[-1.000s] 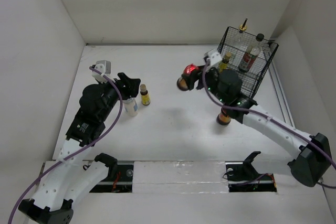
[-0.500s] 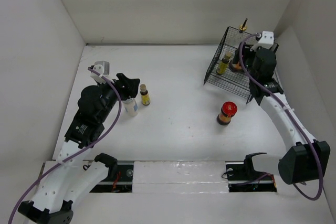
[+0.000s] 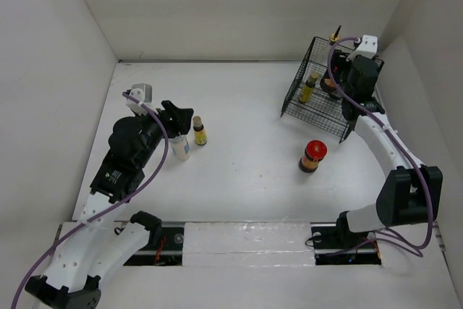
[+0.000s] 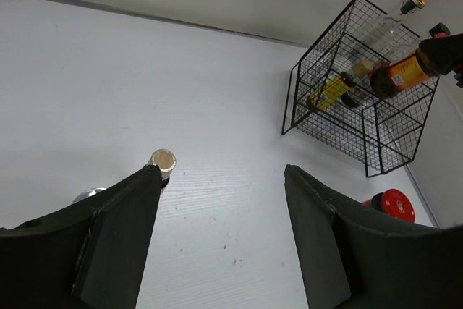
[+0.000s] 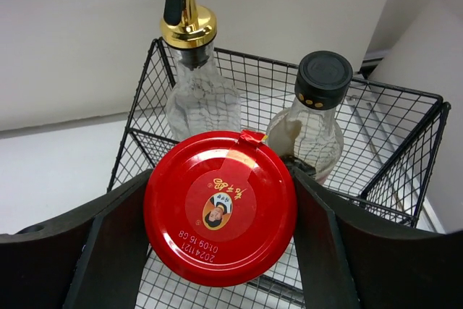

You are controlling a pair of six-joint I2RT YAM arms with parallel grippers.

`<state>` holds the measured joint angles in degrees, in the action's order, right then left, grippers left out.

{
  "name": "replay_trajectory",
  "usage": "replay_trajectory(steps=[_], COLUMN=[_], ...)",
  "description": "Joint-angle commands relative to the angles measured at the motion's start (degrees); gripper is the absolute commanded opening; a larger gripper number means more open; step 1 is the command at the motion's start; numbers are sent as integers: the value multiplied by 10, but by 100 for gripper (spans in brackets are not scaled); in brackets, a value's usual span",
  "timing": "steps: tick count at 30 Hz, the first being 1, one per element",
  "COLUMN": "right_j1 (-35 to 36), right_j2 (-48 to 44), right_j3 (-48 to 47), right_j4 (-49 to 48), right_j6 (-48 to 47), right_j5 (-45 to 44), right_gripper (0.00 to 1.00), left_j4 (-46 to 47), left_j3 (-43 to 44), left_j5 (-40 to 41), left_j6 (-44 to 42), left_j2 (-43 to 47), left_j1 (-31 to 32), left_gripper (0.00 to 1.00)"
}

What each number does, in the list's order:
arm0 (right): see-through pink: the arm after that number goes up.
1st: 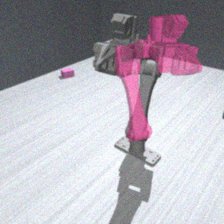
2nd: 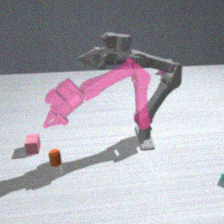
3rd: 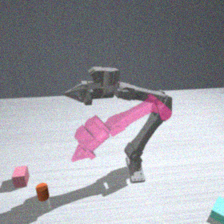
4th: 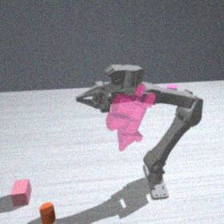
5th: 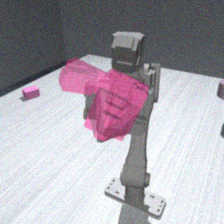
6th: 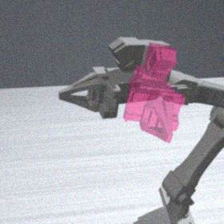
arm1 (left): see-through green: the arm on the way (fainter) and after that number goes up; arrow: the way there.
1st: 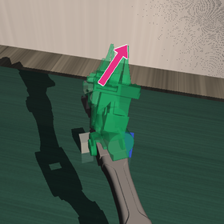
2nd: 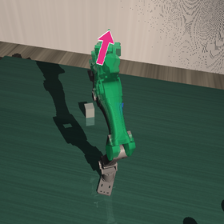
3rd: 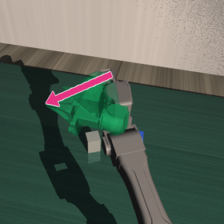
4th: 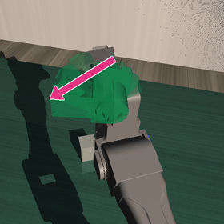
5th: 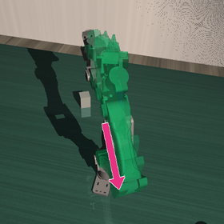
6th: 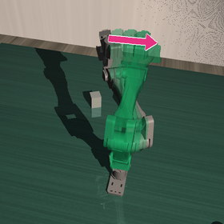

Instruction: Organize the condiment bottles

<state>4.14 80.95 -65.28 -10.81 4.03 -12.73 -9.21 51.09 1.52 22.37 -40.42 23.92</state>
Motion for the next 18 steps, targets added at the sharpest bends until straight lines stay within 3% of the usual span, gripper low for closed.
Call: replay_trajectory(steps=[1,18], right_j1=[-3,9], right_j2=[-14,30], right_j3=[-49,48], right_j4=[-141,-185], right_j6=[-10,2], right_j5=[-17,-54], right_gripper=[40,40], left_j4=[24,24], left_j3=[-3,-3], left_j5=[-3,-3], left_j6=[-3,-3], left_j2=[2,-9], left_j1=[-2,-2], left_gripper=[64,64])
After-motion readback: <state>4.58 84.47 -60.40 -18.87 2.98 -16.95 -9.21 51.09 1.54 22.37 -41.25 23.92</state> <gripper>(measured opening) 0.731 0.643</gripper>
